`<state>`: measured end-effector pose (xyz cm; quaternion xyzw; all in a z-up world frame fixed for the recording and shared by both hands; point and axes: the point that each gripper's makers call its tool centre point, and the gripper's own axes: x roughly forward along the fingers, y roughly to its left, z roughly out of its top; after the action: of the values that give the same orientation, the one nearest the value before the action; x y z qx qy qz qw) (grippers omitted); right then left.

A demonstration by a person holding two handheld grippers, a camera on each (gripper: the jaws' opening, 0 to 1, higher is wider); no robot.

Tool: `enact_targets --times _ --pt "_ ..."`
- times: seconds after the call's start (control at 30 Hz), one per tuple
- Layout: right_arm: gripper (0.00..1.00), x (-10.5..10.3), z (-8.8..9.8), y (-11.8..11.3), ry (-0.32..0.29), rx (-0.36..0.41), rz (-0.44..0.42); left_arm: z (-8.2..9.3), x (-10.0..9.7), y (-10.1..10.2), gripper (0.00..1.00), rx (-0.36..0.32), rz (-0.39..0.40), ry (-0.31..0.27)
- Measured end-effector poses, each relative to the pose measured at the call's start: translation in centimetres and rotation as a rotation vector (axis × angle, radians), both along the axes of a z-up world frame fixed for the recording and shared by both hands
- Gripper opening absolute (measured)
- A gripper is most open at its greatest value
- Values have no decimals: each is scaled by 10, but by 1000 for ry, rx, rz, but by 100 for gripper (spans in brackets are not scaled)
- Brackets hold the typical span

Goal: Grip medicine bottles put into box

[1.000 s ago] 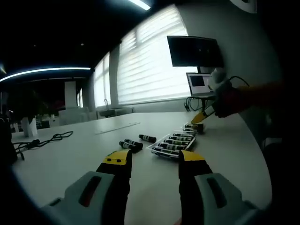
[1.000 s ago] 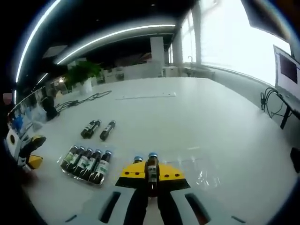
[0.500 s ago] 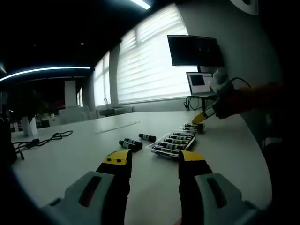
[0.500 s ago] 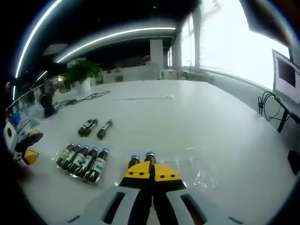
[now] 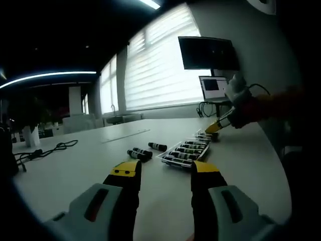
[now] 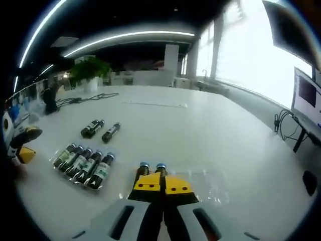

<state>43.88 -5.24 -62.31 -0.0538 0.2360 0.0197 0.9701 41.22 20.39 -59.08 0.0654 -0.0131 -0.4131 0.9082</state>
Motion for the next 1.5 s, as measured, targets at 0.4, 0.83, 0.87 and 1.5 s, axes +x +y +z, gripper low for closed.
enact_targets --times 0.4,0.83,0.87,1.5 --pt "0 3 -3 -1 61 127 -26 -2 0 0 32 7 2 6" --pt "7 25 29 15 -26 271 16 -5 2 0 32 22 15 14" --pt "8 27 30 17 -27 273 21 -4 2 0 32 20 16 14" --pt "7 77 41 68 11 242 131 4 0 3 32 -31 7 -3"
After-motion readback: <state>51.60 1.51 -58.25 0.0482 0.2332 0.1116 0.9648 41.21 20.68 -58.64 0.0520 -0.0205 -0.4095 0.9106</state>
